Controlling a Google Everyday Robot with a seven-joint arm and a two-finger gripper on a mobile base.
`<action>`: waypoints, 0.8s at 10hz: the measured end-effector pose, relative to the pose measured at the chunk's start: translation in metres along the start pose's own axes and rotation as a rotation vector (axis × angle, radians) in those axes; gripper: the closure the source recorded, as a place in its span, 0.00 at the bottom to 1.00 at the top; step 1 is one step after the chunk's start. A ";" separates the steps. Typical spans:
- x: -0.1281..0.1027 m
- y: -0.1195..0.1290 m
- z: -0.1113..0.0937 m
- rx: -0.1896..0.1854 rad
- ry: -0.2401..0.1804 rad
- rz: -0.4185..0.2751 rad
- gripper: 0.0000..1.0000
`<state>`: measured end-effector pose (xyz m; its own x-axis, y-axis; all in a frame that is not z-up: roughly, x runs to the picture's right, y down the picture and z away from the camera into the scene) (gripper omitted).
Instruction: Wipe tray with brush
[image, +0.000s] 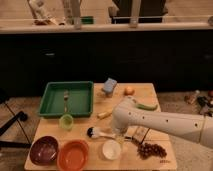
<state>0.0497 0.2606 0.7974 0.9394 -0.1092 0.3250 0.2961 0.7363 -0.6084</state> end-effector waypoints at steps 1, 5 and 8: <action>-0.001 0.001 0.001 -0.001 -0.001 0.000 0.20; -0.002 0.004 0.006 -0.008 -0.006 -0.005 0.20; -0.001 0.000 0.015 -0.014 -0.008 -0.012 0.20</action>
<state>0.0461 0.2707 0.8078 0.9343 -0.1130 0.3382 0.3101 0.7256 -0.6143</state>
